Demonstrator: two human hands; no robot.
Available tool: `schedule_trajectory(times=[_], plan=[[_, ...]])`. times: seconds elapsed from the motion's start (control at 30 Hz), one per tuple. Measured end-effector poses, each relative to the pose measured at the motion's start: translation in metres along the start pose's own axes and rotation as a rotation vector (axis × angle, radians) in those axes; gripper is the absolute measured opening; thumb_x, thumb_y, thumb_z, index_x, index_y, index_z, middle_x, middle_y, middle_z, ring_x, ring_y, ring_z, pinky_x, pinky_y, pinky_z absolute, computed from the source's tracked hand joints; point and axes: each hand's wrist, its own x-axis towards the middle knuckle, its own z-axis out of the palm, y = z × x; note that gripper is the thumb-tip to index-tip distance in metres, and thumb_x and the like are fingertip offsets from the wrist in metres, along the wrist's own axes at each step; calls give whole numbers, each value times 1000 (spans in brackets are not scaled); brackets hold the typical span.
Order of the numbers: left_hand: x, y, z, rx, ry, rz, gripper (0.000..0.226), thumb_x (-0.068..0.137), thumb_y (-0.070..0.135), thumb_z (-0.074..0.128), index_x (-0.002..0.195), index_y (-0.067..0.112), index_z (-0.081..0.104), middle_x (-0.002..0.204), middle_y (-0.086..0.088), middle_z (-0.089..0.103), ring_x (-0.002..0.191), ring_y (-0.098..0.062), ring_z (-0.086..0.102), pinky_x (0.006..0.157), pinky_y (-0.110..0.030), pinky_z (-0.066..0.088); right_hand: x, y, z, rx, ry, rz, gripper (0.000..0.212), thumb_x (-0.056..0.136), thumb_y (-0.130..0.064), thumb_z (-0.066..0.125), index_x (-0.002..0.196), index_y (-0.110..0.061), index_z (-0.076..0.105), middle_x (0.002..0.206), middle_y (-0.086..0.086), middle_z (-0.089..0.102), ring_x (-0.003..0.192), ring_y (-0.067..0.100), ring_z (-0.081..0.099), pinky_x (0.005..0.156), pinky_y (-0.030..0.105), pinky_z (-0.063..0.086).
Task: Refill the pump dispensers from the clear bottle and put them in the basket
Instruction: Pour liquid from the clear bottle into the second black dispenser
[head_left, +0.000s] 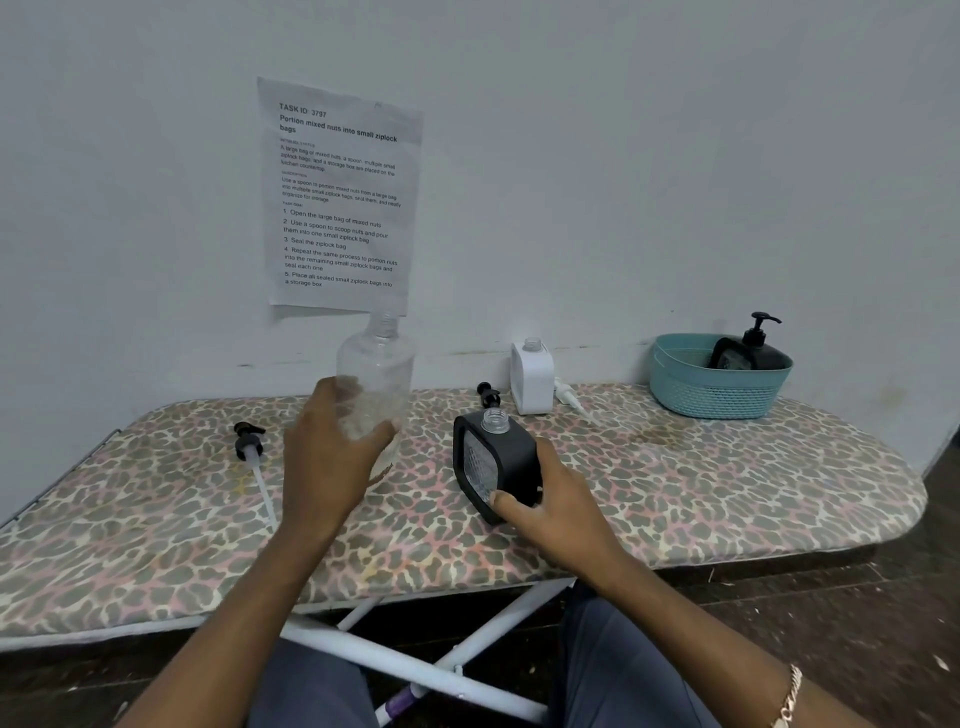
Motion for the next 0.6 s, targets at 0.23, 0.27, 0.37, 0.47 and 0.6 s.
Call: schedule_trajectory(times=[0.23,0.27,0.37,0.47,0.6], plan=[[1,-15,2,-59,26,-69,50,80,27,90,119,14,63,116,-3,69,109,-22,66,93,-40,56,-1,0,0,19,2,0,56,89,-37,73,136,-36,43,107,-19,65,91,-8,64,68,11,52],[-1,-16,2,-63,21,-76,50,80,26,90,120,12,63,116,-3,69,110,-22,66,92,-37,54,-1,0,0,25,3,0,55,89,-35,73,135,-36,43,106,-18,66,90,-8,64,66,11,52],[-5,-21,4,-87,8,-99,50,81,25,90,120,12,62,117,-2,67,112,-20,64,89,-32,50,-1,0,1,29,6,1,52,89,-35,73,130,-39,42,106,-15,66,90,-8,64,65,13,53],[-10,-28,8,-101,-21,-118,53,82,29,89,124,14,60,120,-1,66,116,-21,62,91,-35,50,-1,0,1,24,13,-1,52,88,-36,74,127,-43,41,106,-16,67,89,-8,64,64,13,53],[-14,-38,10,-106,-36,-110,56,81,38,90,123,18,59,121,0,66,116,-21,64,97,-44,56,0,2,2,16,15,-13,54,88,-38,75,132,-38,45,105,-18,66,90,-8,64,66,15,54]])
